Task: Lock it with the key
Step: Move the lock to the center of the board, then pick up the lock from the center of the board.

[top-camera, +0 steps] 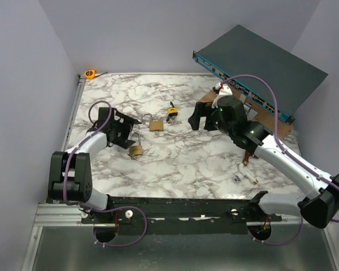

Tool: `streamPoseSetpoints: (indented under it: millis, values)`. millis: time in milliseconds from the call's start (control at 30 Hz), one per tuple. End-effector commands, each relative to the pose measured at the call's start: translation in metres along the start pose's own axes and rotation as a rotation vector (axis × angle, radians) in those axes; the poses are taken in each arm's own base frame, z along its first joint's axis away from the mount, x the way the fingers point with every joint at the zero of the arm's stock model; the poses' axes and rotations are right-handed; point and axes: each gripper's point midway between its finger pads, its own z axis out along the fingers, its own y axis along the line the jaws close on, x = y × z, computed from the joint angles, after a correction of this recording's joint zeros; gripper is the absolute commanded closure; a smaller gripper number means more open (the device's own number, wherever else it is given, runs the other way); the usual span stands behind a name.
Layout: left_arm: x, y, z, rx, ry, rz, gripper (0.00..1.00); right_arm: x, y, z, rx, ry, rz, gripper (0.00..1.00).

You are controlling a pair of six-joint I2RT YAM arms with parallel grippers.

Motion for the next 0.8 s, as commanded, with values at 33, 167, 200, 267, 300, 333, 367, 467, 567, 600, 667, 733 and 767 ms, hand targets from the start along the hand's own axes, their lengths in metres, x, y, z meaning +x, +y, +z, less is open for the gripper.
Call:
streamPoseSetpoints:
  millis: [33, 167, 200, 267, 300, 333, 367, 467, 567, 600, 667, 733, 767]
  values:
    - [-0.025, -0.026, -0.039, -0.108, -0.144, 0.439, 0.02, 0.008, 0.004, 0.002, -0.030, 0.024, 0.005, 0.00]
    - [-0.036, -0.004, -0.050, -0.291, -0.191, 0.646, 0.01, 0.009, 0.003, -0.001, -0.033, 0.015, 0.009, 0.00]
    - [-0.033, 0.004, -0.046, -0.301, -0.175, 0.673, 0.02, 0.009, 0.003, -0.001, -0.037, 0.012, 0.014, 0.00]
    - [-0.024, 0.017, -0.037, -0.335, -0.139, 0.713, 0.02, 0.010, 0.004, 0.000, -0.044, 0.010, 0.022, 0.00]
    - [-0.018, 0.023, -0.031, -0.351, -0.115, 0.735, 0.02, 0.011, 0.005, 0.000, -0.049, 0.013, 0.025, 0.00]
    - [-0.014, 0.029, -0.026, -0.369, -0.102, 0.749, 0.01, 0.012, 0.007, 0.000, -0.057, 0.015, 0.028, 0.00]
    - [-0.010, 0.033, -0.022, -0.383, -0.095, 0.762, 0.02, 0.012, 0.008, 0.000, -0.062, 0.017, 0.027, 0.00]
    - [-0.003, 0.047, -0.011, -0.401, -0.071, 0.739, 0.01, 0.013, 0.009, -0.001, -0.071, 0.018, 0.029, 0.00]
    - [-0.002, 0.053, -0.007, -0.429, -0.084, 0.731, 0.02, 0.014, 0.008, -0.003, -0.070, 0.018, 0.027, 0.00]
    - [-0.003, 0.052, -0.007, -0.433, -0.092, 0.728, 0.02, 0.015, 0.007, -0.003, -0.069, 0.018, 0.026, 0.00]
    - [-0.004, 0.054, -0.006, -0.456, -0.102, 0.715, 0.02, 0.018, 0.006, -0.004, -0.070, 0.023, 0.027, 0.00]
    - [-0.005, 0.053, -0.006, -0.476, -0.113, 0.707, 0.02, 0.021, 0.006, -0.003, -0.070, 0.031, 0.032, 0.00]
    - [-0.006, 0.054, -0.006, -0.490, -0.115, 0.706, 0.02, 0.022, 0.005, -0.003, -0.071, 0.030, 0.034, 0.00]
